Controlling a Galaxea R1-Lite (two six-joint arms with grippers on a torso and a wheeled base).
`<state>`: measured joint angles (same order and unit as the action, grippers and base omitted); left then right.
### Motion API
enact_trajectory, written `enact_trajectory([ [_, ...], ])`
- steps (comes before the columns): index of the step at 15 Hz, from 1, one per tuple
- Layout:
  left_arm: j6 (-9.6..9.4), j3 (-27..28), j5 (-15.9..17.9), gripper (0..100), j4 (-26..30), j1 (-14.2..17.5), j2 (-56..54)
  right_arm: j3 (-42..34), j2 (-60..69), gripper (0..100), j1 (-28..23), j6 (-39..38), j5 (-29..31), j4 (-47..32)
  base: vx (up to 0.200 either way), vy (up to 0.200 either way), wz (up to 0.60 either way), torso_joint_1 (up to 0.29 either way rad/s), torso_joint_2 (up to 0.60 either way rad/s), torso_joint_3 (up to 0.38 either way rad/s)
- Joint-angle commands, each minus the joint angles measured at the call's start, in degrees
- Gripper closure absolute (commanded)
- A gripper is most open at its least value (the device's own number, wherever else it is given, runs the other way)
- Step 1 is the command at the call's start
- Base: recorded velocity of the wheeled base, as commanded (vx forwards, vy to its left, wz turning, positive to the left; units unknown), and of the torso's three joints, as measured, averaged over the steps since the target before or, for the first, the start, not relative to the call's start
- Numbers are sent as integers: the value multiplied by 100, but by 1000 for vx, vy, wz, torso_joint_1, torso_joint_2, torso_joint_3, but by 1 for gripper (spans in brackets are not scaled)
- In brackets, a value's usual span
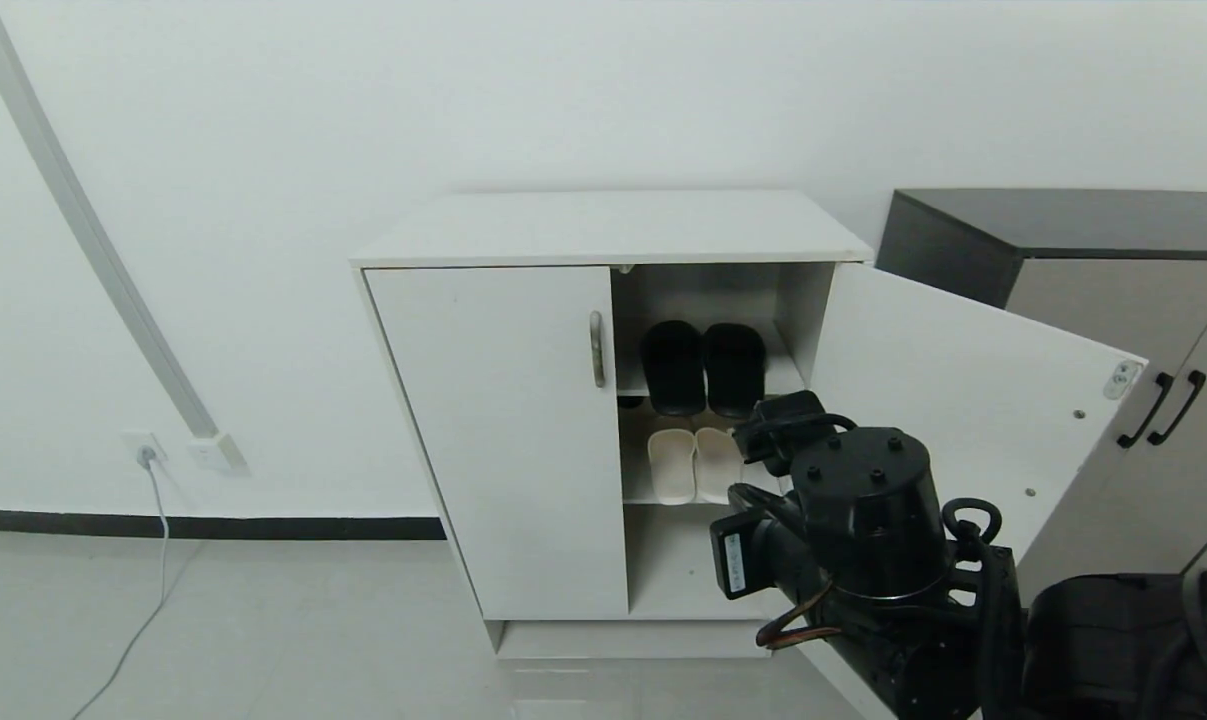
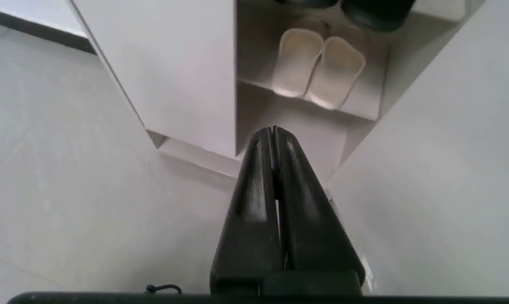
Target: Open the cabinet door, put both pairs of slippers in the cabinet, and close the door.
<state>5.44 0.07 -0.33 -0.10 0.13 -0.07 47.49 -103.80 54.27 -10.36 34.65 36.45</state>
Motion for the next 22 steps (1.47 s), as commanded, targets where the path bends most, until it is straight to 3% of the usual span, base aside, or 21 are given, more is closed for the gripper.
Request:
enact_trajectory([
  [1,1,1,-2,100,1,4,7,-3,-8,100,13,-1,-2,2,0,0,0,149,-471,-325],
  [22,-8,1,-2,100,1,4,7,-56,-8,100,-22,34,7,2,0,0,0,219,-529,-311],
])
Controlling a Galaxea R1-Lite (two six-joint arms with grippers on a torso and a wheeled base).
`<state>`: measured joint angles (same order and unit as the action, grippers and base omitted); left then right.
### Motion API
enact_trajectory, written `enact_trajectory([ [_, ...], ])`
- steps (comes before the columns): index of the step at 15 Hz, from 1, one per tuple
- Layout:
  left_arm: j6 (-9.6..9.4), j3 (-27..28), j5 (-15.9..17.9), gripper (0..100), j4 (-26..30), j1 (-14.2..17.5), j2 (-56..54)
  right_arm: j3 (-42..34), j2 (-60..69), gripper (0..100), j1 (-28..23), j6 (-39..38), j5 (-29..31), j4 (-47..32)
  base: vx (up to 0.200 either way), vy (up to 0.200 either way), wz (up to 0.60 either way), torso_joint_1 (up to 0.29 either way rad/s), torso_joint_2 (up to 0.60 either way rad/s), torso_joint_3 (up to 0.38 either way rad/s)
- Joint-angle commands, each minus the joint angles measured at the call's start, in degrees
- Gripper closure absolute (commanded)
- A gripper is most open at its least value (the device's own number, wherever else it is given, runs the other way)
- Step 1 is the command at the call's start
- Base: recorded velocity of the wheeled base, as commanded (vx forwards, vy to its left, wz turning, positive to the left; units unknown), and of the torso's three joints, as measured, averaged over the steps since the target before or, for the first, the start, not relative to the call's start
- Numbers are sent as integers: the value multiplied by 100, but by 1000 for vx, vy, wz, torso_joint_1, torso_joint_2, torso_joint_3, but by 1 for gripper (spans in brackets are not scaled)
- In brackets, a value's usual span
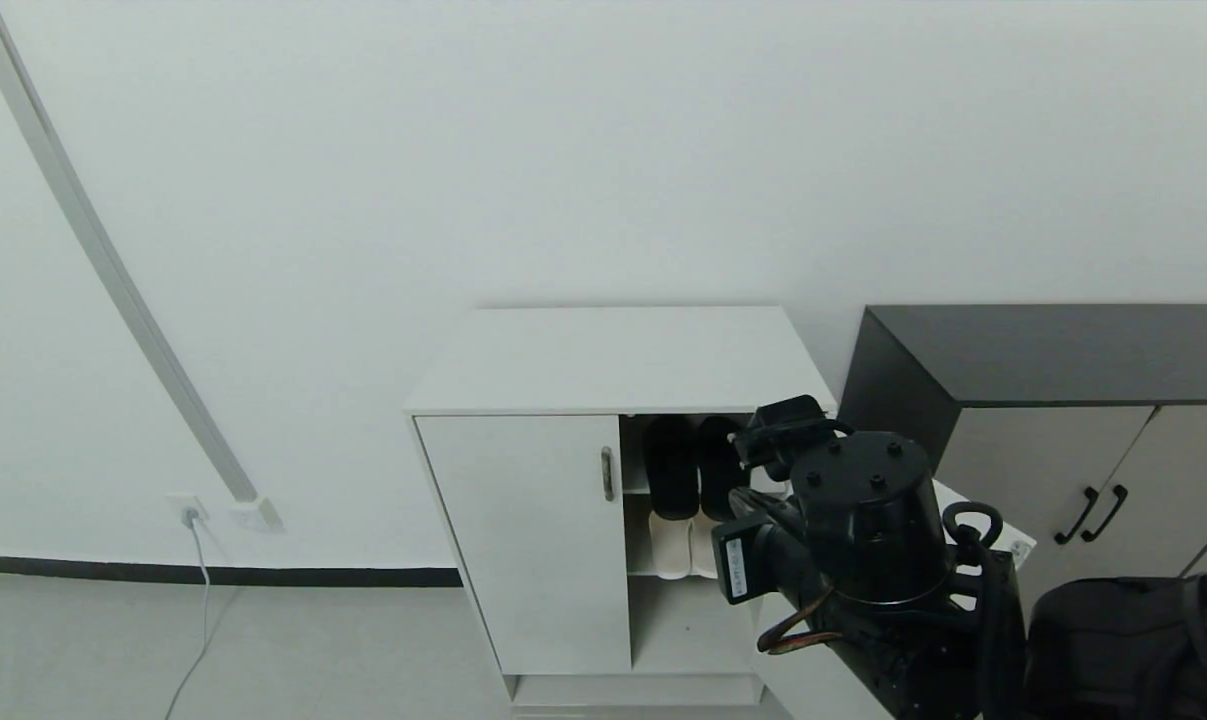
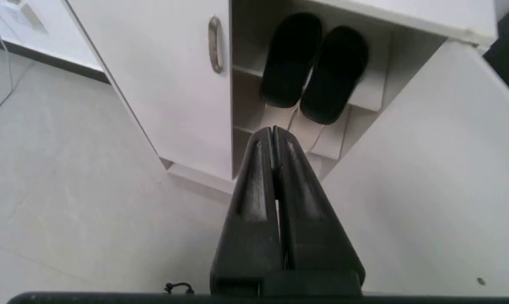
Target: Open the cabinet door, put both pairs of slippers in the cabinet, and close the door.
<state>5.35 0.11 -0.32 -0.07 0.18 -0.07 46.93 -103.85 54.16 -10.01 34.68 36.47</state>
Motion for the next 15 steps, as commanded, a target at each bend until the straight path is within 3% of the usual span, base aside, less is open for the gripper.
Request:
enact_trajectory([
  [1,1,-2,-3,100,-1,-1,7,0,-4,100,-20,25,3,0,0,0,0,183,-422,-232],
  [15,10,-2,-3,100,-1,-1,7,9,23,100,-319,104,-40,9,0,0,0,168,-358,-186],
])
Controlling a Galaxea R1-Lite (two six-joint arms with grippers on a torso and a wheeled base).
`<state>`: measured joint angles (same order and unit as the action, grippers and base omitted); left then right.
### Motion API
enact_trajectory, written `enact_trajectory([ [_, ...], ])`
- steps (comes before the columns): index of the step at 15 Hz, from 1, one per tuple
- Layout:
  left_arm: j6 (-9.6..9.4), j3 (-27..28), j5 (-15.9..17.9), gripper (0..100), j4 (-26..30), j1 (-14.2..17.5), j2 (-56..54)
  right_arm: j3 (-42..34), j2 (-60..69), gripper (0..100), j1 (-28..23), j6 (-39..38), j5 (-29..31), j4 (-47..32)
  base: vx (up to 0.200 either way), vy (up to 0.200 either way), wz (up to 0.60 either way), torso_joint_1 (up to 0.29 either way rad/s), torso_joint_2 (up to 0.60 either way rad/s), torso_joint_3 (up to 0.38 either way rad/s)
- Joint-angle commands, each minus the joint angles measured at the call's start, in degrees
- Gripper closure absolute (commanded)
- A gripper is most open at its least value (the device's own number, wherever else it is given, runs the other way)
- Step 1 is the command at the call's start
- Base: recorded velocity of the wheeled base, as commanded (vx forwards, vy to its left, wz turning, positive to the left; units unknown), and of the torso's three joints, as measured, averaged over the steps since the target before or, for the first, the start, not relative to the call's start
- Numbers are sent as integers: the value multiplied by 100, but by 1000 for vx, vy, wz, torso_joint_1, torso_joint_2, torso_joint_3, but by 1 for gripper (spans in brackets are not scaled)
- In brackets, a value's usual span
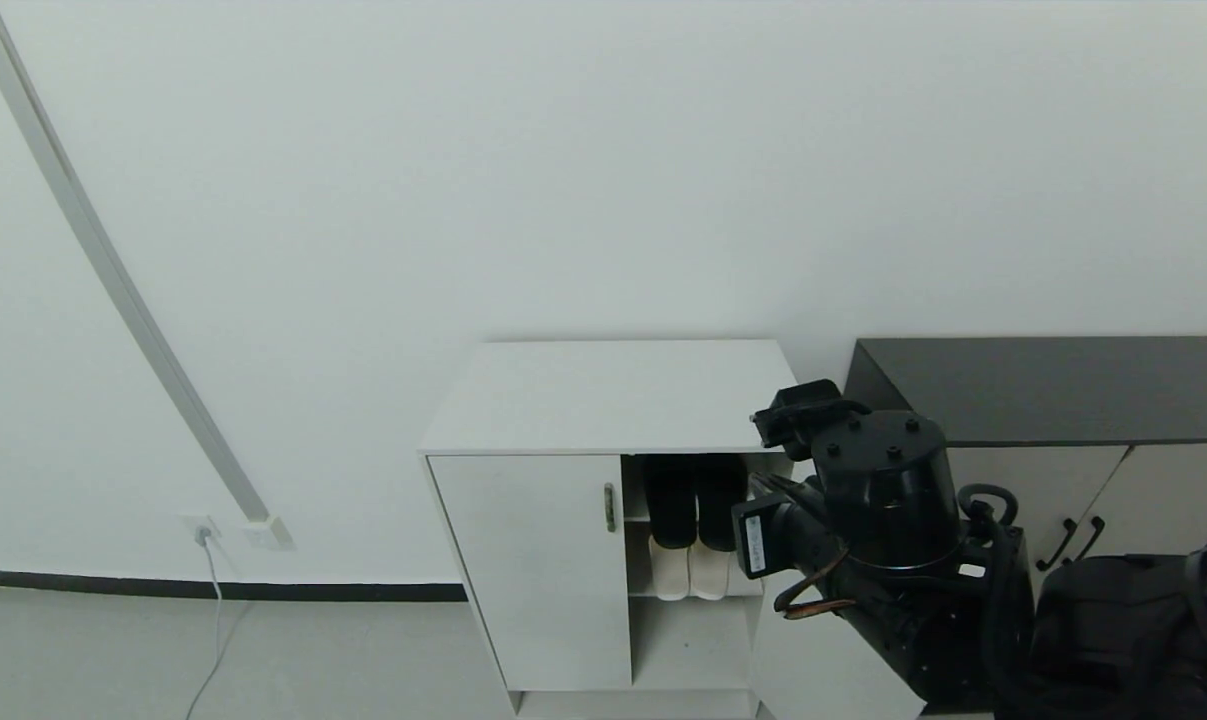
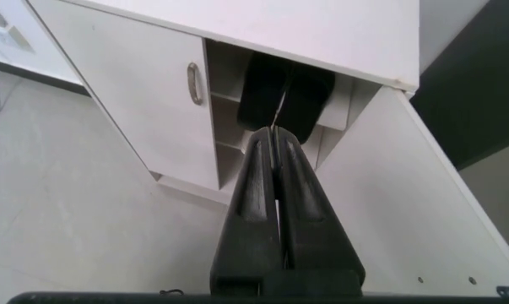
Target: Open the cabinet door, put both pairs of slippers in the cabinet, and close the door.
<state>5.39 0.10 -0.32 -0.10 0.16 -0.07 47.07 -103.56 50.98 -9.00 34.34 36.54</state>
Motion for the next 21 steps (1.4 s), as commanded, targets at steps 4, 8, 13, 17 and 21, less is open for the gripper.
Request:
enact_trajectory([
  [4,6,-1,-3,100,1,2,7,-13,-6,100,-44,30,-6,-6,0,0,0,0,0,0],
  [8,6,-1,-12,100,1,2,7,-49,-6,100,-53,38,-6,-6,0,0,0,0,0,0],
  [13,6,-1,-3,100,1,2,7,-57,2,100,-71,91,-6,3,0,0,-600,2,1,3],
  [17,6,-1,-3,100,1,2,7,-57,-42,100,-211,153,-6,99,0,0,-150,5,2,-1],
  [21,6,-1,-12,100,1,2,7,-66,-121,100,-282,214,-6,275,0,0,0,0,0,0],
])
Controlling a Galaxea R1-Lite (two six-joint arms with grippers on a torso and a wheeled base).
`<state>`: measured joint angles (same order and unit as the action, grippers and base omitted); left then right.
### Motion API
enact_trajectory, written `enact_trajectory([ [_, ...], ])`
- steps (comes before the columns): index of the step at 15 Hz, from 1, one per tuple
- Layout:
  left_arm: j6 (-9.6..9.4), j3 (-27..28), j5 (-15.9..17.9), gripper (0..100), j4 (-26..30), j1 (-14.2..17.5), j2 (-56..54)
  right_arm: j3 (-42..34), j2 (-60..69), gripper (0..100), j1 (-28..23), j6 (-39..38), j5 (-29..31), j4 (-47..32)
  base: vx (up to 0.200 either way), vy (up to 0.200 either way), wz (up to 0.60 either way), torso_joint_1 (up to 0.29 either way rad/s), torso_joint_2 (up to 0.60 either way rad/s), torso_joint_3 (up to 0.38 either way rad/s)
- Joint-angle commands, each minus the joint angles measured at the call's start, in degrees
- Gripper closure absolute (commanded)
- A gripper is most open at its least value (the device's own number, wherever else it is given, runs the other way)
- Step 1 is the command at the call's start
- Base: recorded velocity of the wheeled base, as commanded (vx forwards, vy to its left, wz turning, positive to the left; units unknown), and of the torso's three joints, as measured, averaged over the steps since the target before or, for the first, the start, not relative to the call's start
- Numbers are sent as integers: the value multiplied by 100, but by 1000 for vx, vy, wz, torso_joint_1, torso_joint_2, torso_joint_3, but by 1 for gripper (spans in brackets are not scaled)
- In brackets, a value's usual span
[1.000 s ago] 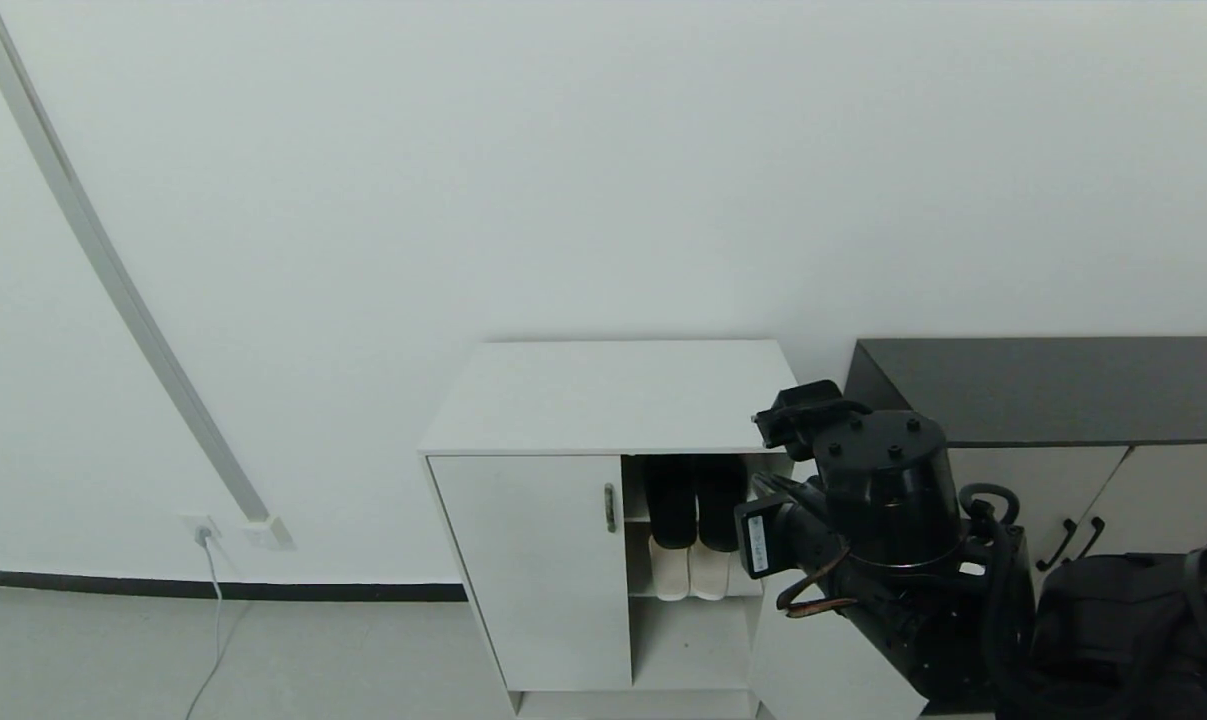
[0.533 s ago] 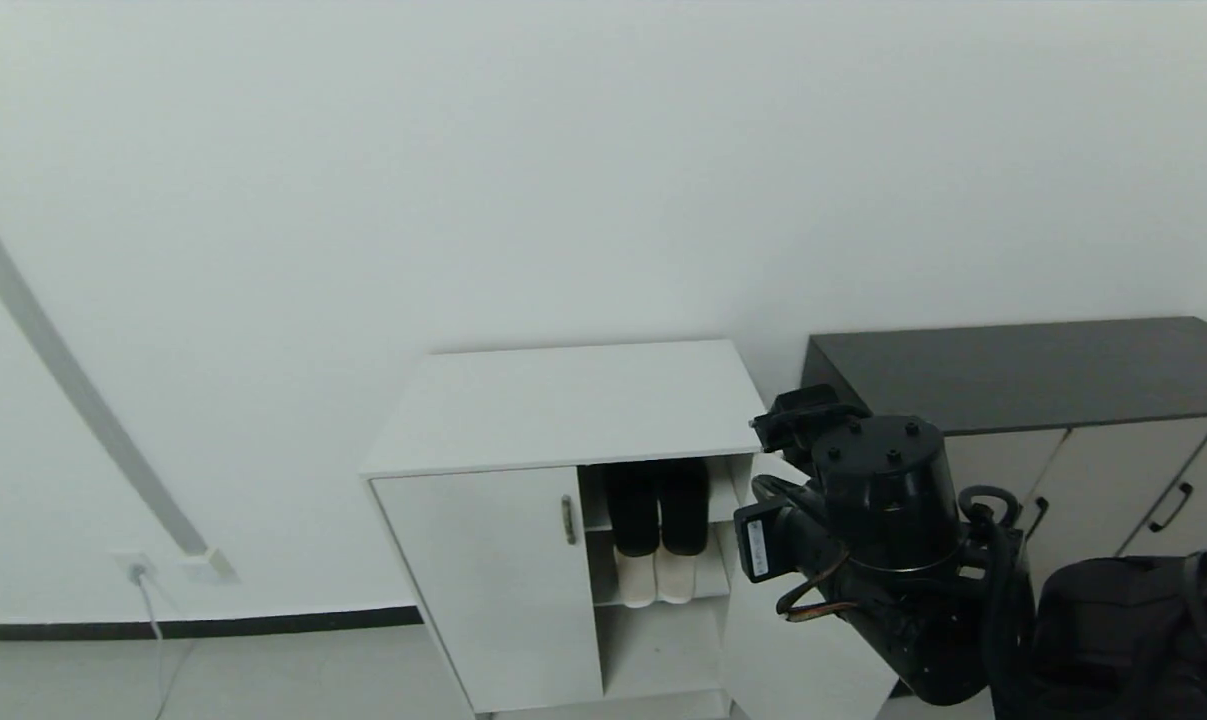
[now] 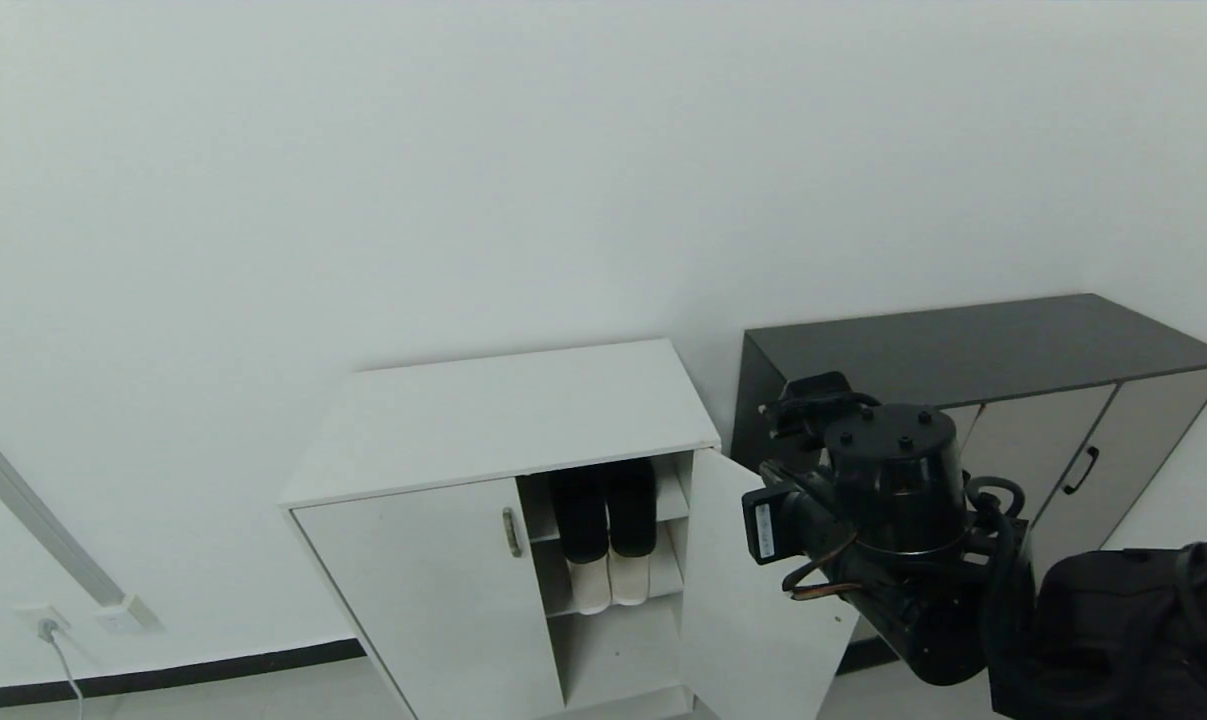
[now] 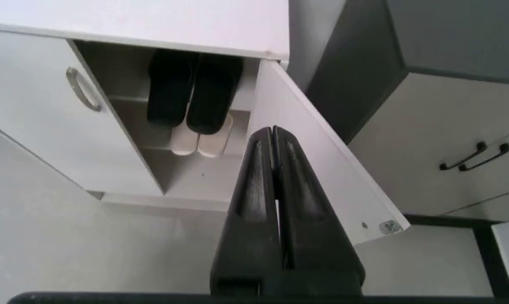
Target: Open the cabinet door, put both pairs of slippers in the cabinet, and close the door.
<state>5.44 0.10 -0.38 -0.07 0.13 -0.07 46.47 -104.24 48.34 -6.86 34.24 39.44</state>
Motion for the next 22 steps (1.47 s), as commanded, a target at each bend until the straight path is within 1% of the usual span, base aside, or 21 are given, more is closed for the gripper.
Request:
enact_trajectory([
  [1,1,-1,-6,100,-1,4,7,-6,-61,100,-17,1,3,11,0,0,0,0,0,0],
  [5,-8,-1,-6,100,-1,4,7,-24,-88,100,-61,10,3,38,0,0,0,0,0,0],
  [10,1,-1,-6,100,-1,4,7,-165,-96,100,-79,185,3,363,-200,0,0,6,5,0],
  [13,1,-1,-6,100,-1,4,7,-173,-105,100,-167,212,-5,416,-200,0,0,-14,-6,4],
  [15,1,-1,-6,100,-1,4,7,-173,-114,100,-246,203,-23,416,0,0,0,0,0,0],
  [17,1,-1,-6,100,-1,4,7,-200,-290,100,-597,203,-172,644,0,0,0,0,0,0],
  [19,1,-1,-6,100,-1,4,7,-129,-571,100,-1221,256,-612,899,0,0,0,0,0,0],
  [20,1,-1,-6,100,-1,4,7,81,-791,100,-1573,361,-805,943,0,0,0,0,0,0],
  [21,1,-1,-6,100,-1,4,7,143,-852,100,-1661,388,-832,943,0,0,0,0,0,0],
  [22,1,-1,-6,100,-1,4,7,547,-1239,100,-2083,396,-919,899,0,0,0,0,0,0],
])
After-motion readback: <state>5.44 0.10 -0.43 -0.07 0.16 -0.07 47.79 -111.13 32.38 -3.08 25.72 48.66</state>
